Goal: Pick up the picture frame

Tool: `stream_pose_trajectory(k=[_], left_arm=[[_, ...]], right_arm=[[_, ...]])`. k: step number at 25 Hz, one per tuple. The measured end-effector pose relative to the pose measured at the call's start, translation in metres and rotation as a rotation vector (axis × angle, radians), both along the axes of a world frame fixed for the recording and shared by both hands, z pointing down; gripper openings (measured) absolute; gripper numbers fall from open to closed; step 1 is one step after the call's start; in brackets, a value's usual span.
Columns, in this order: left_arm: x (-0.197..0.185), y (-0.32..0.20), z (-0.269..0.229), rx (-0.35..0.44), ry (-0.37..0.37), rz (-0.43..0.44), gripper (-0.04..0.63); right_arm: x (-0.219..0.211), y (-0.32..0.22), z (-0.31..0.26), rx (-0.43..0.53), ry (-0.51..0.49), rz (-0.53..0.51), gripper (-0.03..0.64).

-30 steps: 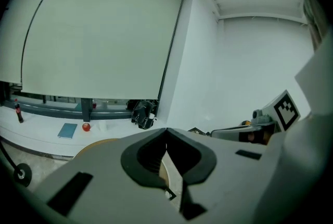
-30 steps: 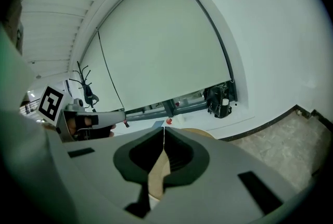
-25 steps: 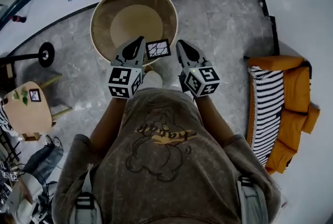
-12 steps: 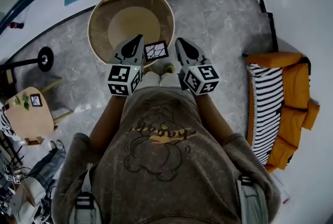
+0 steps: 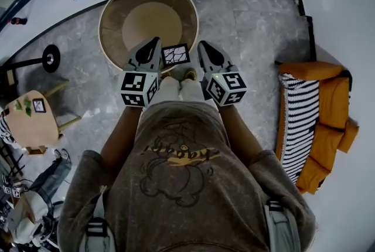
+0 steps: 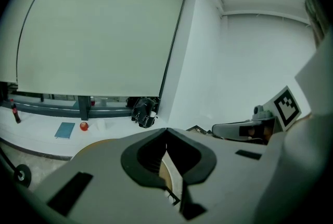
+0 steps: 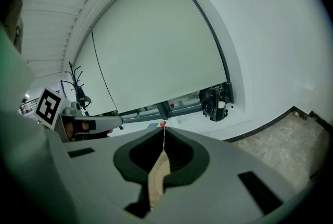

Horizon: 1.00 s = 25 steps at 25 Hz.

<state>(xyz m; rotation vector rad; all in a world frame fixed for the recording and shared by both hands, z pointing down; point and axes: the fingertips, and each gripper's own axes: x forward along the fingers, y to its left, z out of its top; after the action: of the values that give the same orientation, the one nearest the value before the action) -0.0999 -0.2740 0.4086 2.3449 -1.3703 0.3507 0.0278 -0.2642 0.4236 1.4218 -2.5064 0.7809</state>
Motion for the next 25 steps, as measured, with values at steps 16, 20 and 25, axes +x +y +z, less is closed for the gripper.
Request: stream_pose_trajectory(k=[16, 20, 25], left_arm=[[-0.014, -0.014, 0.082, -0.09, -0.015, -0.071, 0.018], [-0.015, -0.016, 0.113, -0.11, -0.011, -0.074, 0.018], [-0.016, -0.02, 0.155, -0.13, -0.025, -0.079, 0.018]], right_arm=[[-0.011, -0.029, 0.068, -0.053, -0.003, -0.063, 0.02], [-0.016, -0.034, 0.096, -0.065, -0.002, -0.085, 0.02], [-0.016, -0.033, 0.133, -0.087, -0.004, -0.103, 0.02]])
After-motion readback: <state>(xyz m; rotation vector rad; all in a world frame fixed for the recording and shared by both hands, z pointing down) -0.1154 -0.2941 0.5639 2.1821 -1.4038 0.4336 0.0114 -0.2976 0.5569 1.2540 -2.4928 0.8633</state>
